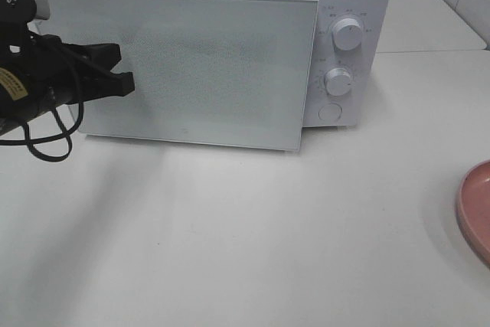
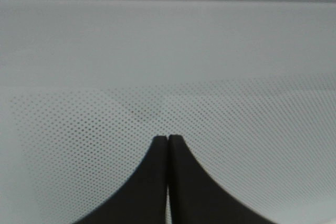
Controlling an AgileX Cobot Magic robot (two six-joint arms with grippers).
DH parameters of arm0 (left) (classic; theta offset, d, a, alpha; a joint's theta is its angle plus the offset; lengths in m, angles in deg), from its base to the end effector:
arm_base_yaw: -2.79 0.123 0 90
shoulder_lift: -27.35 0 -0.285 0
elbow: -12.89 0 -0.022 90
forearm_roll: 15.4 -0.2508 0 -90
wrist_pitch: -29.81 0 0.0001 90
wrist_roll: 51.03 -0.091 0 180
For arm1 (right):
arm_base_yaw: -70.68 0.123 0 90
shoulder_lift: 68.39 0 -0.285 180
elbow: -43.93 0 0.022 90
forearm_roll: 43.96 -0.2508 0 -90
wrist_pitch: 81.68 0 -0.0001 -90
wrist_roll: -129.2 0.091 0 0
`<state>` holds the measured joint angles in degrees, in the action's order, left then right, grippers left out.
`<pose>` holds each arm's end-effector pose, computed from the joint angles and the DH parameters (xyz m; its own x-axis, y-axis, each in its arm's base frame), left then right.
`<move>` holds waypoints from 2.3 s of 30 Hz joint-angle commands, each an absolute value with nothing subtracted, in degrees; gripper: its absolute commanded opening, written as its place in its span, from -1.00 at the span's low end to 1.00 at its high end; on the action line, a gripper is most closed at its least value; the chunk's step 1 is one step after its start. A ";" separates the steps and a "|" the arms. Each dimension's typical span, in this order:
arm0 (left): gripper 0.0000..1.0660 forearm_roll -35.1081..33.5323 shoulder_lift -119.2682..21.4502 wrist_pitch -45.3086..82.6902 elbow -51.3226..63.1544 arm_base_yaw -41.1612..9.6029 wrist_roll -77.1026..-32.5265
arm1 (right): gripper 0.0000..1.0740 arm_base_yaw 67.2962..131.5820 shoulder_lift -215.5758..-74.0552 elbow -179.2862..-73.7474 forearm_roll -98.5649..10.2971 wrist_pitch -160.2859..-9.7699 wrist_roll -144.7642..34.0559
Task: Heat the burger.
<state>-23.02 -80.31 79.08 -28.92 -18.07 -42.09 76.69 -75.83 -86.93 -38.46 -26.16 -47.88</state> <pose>0.2975 -0.1231 0.1732 -0.1999 0.0028 -0.9798 0.4339 0.8969 -0.0859 -0.0005 -0.0073 0.2824 -0.3721 -0.0427 -0.9272 -0.0328 0.9989 -0.0328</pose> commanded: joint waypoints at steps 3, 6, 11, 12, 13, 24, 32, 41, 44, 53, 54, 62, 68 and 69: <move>-1.00 -18.78 -81.62 76.90 -25.20 -20.71 -43.99 | 0.42 76.58 -74.28 -86.87 -38.52 -26.50 -48.62; -1.00 -15.40 -83.17 76.79 -23.02 -22.88 -46.74 | 0.42 76.58 -74.28 -86.87 -38.52 -26.50 -48.62; -1.00 -10.59 -85.01 73.87 -19.24 -25.69 -48.97 | 0.42 76.58 -74.28 -86.87 -38.52 -26.50 -48.62; -1.00 -10.59 -85.01 73.87 -19.24 -25.69 -48.97 | 0.42 76.58 -74.28 -86.87 -38.52 -26.50 -48.62; -1.00 -10.07 -85.29 73.35 -18.43 -26.04 -49.77 | 0.42 76.58 -74.28 -86.87 -38.52 -26.50 -48.62; -1.00 -5.26 -89.07 69.63 -10.76 -29.01 -51.55 | 0.42 76.58 -74.28 -86.87 -38.52 -26.50 -48.62; -1.00 -2.68 -91.08 68.42 -6.98 -29.36 -52.52 | 0.42 76.58 -74.28 -86.87 -38.52 -26.50 -48.62; -1.00 1.73 -92.28 68.42 -5.43 -29.24 -57.05 | 0.42 76.58 -74.28 -86.87 -38.52 -26.50 -48.62; -1.00 6.49 -92.28 69.28 -5.43 -29.24 -60.89 | 0.42 76.58 -74.28 -86.87 -38.52 -26.50 -48.62; -1.00 7.75 -92.91 71.12 -3.71 -28.73 -61.63 | 0.42 76.58 -74.28 -86.87 -38.52 -26.50 -48.62; -1.00 7.75 -93.31 69.74 -2.11 -28.56 -61.69 | 0.42 76.58 -74.28 -86.87 -38.52 -26.50 -48.62; -1.00 7.63 -91.82 65.44 -0.90 -29.70 -63.18 | 0.42 76.58 -74.28 -86.87 -38.52 -26.50 -48.62; -1.00 7.58 -89.30 59.43 -2.22 -31.71 -63.18 | 0.42 76.58 -74.28 -86.87 -38.52 -26.50 -48.62; -1.00 7.58 -89.30 59.43 -2.22 -31.71 -63.18 | 0.42 76.58 -74.28 -86.87 -38.52 -26.50 -48.62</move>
